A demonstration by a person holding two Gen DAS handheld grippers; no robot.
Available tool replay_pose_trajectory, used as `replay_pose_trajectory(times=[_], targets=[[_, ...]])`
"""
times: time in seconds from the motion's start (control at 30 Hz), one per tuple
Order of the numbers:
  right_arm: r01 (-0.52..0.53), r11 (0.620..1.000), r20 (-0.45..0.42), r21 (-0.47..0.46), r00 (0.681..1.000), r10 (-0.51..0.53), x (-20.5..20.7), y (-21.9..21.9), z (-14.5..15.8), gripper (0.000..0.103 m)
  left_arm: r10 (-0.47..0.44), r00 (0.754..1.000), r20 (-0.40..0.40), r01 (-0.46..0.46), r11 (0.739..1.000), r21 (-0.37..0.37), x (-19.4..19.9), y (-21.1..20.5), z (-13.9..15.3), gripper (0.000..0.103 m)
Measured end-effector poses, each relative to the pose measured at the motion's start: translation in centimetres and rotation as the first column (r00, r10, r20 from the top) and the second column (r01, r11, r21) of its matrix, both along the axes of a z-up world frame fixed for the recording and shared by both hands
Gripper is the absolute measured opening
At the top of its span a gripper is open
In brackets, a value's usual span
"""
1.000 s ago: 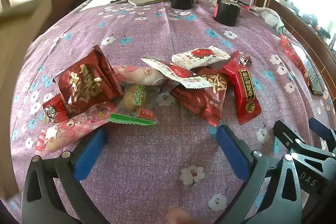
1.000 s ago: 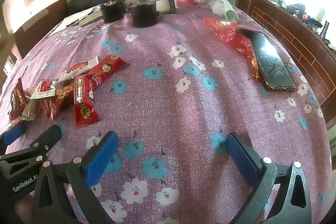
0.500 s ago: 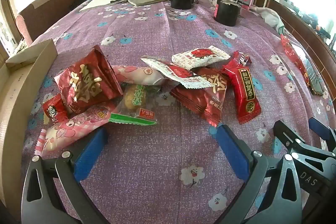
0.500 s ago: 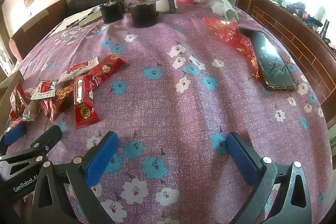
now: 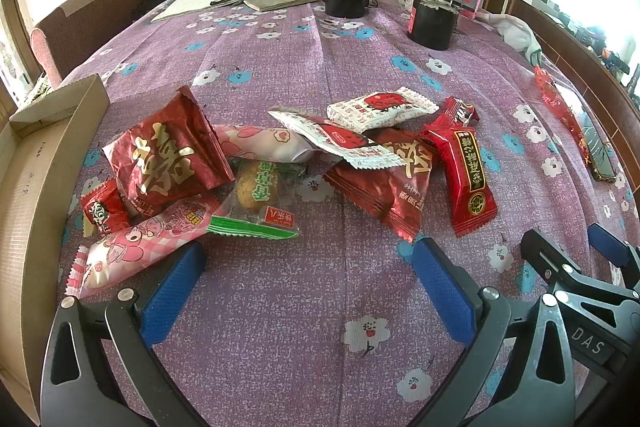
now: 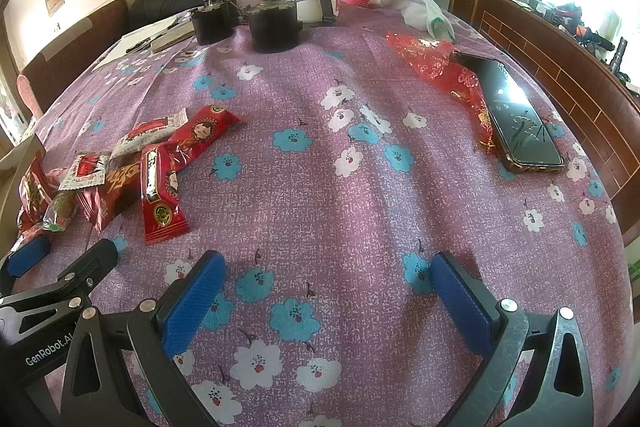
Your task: Organize snacks
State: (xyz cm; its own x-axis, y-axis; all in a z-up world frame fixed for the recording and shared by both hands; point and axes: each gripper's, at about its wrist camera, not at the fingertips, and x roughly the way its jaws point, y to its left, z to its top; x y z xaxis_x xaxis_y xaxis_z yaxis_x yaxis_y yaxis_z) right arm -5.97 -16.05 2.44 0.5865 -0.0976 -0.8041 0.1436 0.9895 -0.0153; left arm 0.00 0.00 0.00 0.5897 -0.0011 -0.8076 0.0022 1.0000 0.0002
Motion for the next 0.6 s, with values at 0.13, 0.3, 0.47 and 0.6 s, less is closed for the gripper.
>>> replay_pose_trajectory(times=[0.13, 0.3, 0.47, 0.6], targets=[[0.000, 1.000, 0.000, 0.000, 1.000, 0.000, 0.01, 0.00, 0.00, 0.103, 0.000, 1.000, 0.000, 0.000, 1.000, 0.000, 0.00, 0.00, 0.00, 0.103], [0.000, 1.000, 0.000, 0.000, 1.000, 0.000, 0.01, -0.01, -0.01, 0.103, 0.000, 1.000, 0.000, 0.000, 1.000, 0.000, 0.00, 0.00, 0.00, 0.103], [0.000, 1.000, 0.000, 0.000, 1.000, 0.000, 0.02, 0.02, 0.01, 0.103, 0.001, 1.000, 0.000, -0.001, 1.000, 0.000, 0.00, 0.01, 0.00, 0.103], [0.000, 1.000, 0.000, 0.001, 1.000, 0.000, 0.03, 0.04, 0.02, 0.103, -0.029, 0.999, -0.015, 0.029, 1.000, -0.004, -0.26, 0.07, 0.05, 0.103]])
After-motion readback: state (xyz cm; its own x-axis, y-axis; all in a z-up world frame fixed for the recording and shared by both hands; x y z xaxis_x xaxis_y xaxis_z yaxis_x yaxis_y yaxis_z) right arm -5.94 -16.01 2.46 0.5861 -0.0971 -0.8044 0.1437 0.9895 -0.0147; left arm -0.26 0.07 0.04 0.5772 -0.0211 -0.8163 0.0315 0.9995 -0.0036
